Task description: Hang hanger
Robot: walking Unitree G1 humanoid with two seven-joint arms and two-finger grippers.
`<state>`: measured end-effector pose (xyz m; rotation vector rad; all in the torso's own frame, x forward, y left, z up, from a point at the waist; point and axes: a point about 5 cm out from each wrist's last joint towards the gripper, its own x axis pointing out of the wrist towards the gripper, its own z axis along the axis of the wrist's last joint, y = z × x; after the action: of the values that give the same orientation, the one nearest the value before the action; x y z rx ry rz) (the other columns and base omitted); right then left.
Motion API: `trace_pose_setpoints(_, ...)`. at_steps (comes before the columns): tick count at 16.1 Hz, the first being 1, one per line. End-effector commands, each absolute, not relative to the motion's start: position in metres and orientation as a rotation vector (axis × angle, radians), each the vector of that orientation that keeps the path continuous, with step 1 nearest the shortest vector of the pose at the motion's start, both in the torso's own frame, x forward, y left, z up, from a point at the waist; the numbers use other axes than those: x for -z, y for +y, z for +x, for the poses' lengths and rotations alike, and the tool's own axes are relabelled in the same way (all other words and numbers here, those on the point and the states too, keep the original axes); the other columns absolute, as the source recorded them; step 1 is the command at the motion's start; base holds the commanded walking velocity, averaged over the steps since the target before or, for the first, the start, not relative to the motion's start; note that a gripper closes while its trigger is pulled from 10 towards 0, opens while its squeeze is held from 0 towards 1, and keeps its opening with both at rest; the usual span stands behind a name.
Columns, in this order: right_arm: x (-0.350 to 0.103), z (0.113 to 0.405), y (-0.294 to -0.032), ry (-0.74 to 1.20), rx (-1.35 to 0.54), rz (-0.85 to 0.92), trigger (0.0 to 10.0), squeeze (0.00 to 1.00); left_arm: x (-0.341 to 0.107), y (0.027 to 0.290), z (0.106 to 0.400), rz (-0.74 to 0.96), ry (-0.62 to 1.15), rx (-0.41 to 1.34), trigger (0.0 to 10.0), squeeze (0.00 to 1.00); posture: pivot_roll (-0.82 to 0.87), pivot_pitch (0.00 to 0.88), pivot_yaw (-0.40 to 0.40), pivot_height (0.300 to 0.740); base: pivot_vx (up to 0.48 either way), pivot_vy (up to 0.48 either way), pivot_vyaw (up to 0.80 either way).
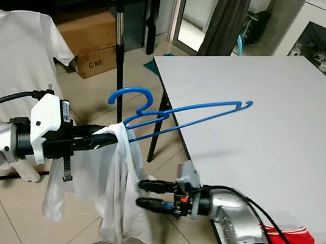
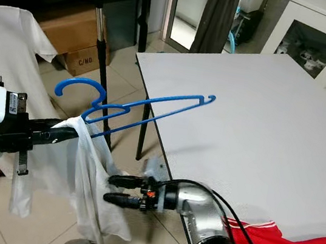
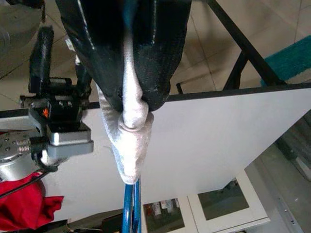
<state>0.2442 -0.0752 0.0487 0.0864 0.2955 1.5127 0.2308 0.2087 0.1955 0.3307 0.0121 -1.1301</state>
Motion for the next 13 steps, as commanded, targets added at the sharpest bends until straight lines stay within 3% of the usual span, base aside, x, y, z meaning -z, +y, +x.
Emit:
trace_pose_setpoints(1, -0.047, 0.245, -0.076, 0.302, -1.506, 0.066, 10.0, 1.00, -0.200, 0.208, 0.233, 0.359, -0.004, 1.142, 0.0, 0.00, 0.11, 0.008, 0.030, 0.740, 0.000, 0.000, 0.00)
trace_pose_setpoints(10, -0.027, 0.257, -0.026, 0.367, -1.329, -0.022, 10.0, 1.00, -0.200, 0.201, 0.235, 0.363, -0.001, 1.182, 0.0, 0.00, 0.12, 0.033, 0.045, 0.740, 0.000, 0.000, 0.00)
trace_pose_setpoints(13, -0.030, 0.264, -0.021, 0.354, -1.289, -0.016, 10.0, 1.00, -0.199, 0.200, 0.234, 0.362, 0.002, 1.187, 0.0, 0.00, 0.12, 0.039, 0.042, 0.740, 0.000, 0.000, 0.00)
